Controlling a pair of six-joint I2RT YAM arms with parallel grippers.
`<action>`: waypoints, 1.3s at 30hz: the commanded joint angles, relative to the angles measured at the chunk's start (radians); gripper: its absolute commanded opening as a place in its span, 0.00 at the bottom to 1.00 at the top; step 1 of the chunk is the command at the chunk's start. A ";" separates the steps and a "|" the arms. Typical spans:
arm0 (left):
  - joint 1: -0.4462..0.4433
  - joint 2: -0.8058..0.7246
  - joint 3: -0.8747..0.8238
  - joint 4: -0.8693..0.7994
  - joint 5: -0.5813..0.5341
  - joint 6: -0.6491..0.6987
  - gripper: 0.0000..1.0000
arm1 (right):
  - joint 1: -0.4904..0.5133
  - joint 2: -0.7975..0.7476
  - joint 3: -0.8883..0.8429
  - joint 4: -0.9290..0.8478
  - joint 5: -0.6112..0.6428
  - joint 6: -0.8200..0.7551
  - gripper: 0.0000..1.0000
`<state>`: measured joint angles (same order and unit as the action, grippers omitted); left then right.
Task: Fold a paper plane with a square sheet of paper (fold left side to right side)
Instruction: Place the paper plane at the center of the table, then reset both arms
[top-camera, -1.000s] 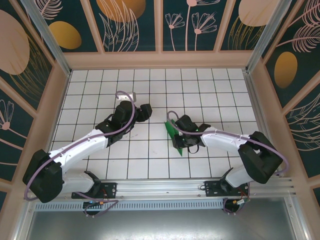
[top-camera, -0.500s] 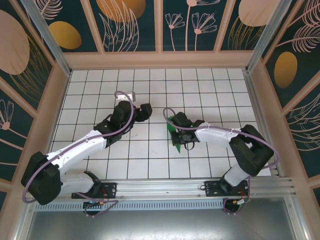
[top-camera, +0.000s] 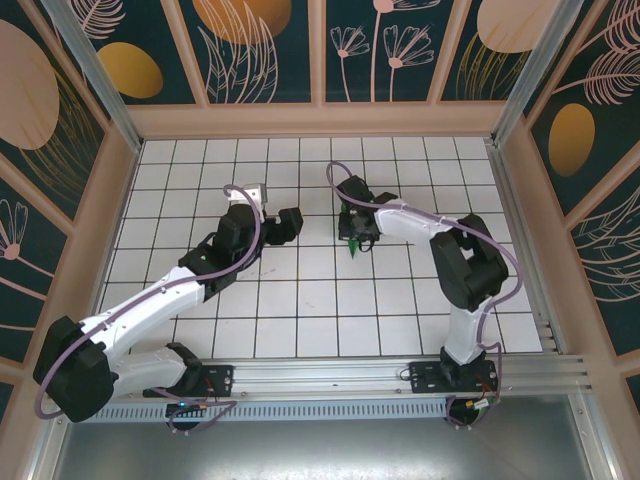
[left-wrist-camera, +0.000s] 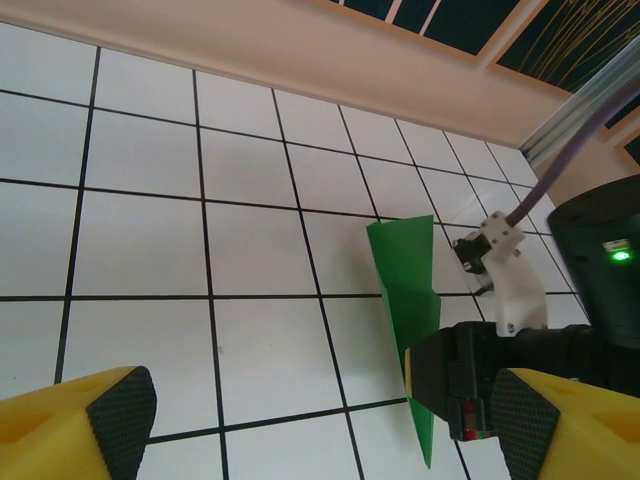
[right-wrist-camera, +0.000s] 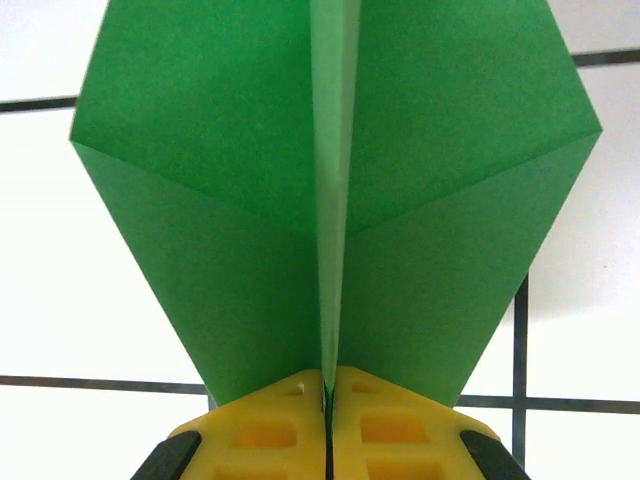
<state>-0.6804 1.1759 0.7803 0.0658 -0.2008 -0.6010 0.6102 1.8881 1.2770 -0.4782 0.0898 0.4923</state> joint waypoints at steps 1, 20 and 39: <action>0.005 -0.019 -0.010 -0.014 -0.021 0.030 0.90 | -0.004 0.040 0.042 -0.070 0.010 -0.011 0.09; 0.005 0.016 0.019 -0.047 -0.075 0.032 0.96 | 0.003 0.038 0.046 -0.101 0.017 -0.053 0.20; 0.313 -0.005 -0.020 0.049 0.067 -0.036 0.99 | -0.038 -0.432 -0.089 -0.097 0.155 -0.159 0.64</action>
<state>-0.4301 1.2098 0.7834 0.0494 -0.1642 -0.6102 0.6094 1.5578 1.2449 -0.5972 0.1776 0.3862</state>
